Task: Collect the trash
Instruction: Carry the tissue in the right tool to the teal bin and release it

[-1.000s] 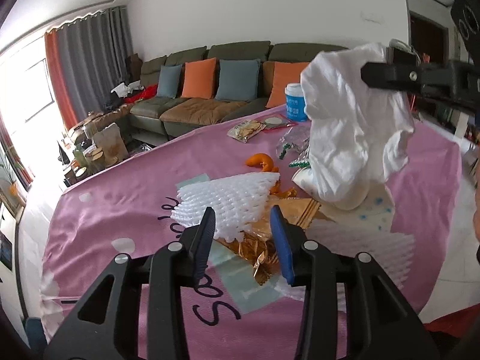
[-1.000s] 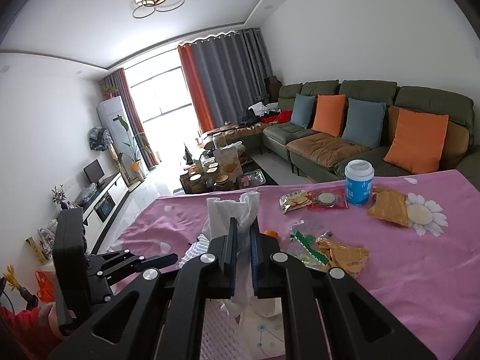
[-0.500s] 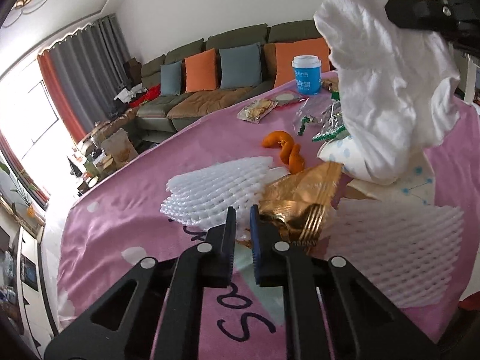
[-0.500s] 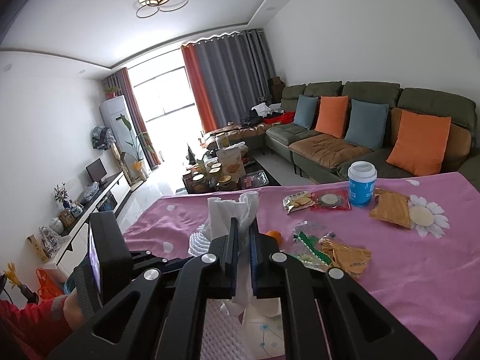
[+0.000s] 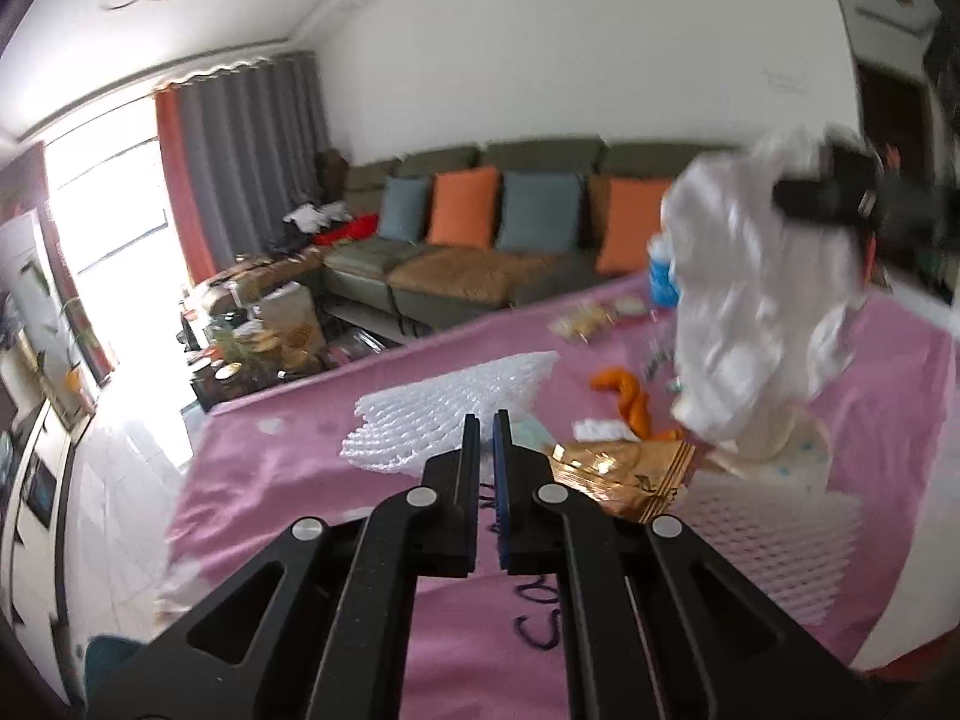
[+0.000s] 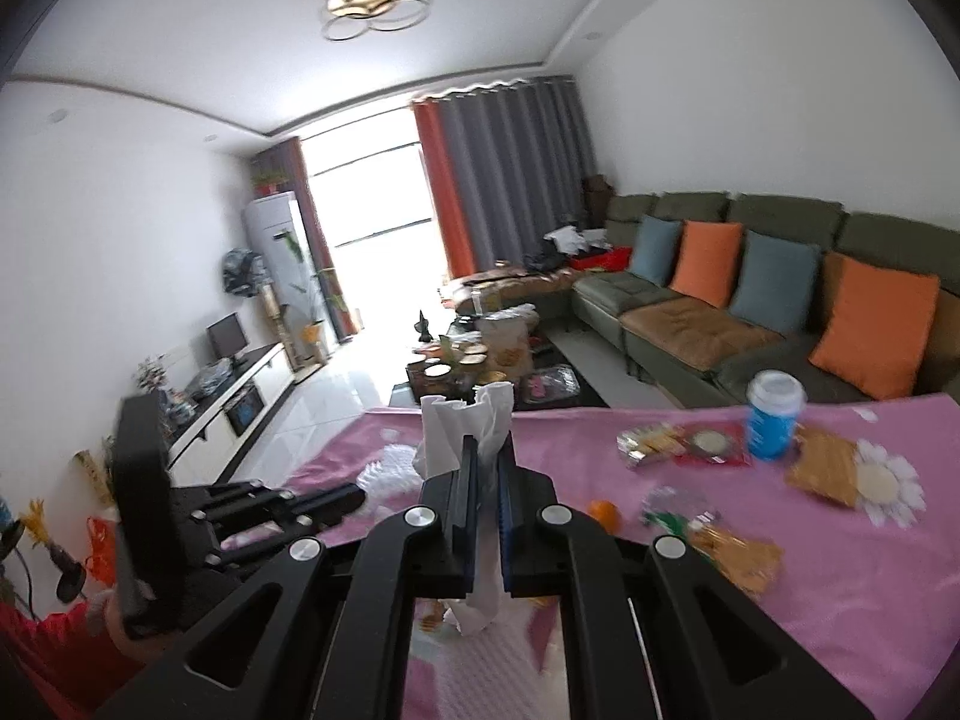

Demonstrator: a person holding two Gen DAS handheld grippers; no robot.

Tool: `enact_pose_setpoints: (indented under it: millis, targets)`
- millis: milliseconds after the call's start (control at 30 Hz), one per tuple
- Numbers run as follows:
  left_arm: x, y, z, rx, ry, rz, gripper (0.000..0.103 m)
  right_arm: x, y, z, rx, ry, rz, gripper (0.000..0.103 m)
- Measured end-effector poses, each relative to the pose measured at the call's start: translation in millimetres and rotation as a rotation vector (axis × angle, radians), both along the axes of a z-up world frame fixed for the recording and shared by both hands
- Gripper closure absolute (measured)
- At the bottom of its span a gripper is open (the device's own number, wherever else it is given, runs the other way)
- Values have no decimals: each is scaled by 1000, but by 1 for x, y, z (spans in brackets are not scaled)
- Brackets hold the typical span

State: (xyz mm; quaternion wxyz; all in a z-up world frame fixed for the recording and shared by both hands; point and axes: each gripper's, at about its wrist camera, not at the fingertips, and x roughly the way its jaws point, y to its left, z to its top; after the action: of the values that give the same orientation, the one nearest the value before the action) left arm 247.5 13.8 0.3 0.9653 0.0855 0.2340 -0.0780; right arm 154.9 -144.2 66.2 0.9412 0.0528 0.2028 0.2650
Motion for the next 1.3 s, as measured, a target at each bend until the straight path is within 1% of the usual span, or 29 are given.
enact_pose_setpoints:
  millis: [133, 200, 333, 400, 533, 700, 767, 833, 867, 900, 967, 1067, 1133, 1167, 1200, 1300]
  targets:
    - [-37, 42, 25, -60, -45, 95, 99, 4, 33, 8, 0, -8, 94, 98]
    - [-57, 63, 31, -63, -60, 153, 99, 6, 60, 10, -6, 2, 167, 98]
    - [-100, 117, 30, -81, -57, 298, 99, 9, 120, 8, -25, 36, 299, 98]
    - [-119, 147, 27, -109, -47, 364, 99, 12, 159, 5, -43, 62, 374, 98]
    - [-162, 204, 15, -141, -27, 505, 98, 14, 236, -5, -92, 115, 502, 98]
    - [-208, 272, -10, -240, 19, 621, 98, 15, 328, -28, -184, 208, 609, 98]
    - [-221, 292, -20, -272, 29, 650, 98, 15, 358, -40, -209, 260, 641, 98]
    - [-233, 313, -32, -305, 39, 683, 98, 11, 385, -50, -254, 275, 656, 98]
    - [-238, 323, -37, -335, 45, 689, 98, 12, 400, -58, -273, 305, 662, 98]
    - [-243, 333, -45, -375, 54, 696, 98, 10, 407, -61, -285, 316, 664, 98]
    - [-247, 345, -59, -424, 66, 704, 98, 11, 429, -75, -327, 357, 671, 98]
    - [-254, 363, -76, -508, 88, 710, 98, 12, 448, -95, -390, 404, 665, 93]
    - [-253, 364, -86, -513, 101, 706, 97, 13, 452, -103, -425, 408, 655, 90]
    - [-250, 362, -89, -520, 111, 704, 97, 13, 453, -106, -431, 415, 653, 85]
    - [-249, 364, -92, -525, 119, 705, 96, 13, 455, -108, -436, 424, 648, 77]
    - [-244, 362, -97, -534, 120, 710, 92, 12, 451, -108, -417, 429, 646, 58]
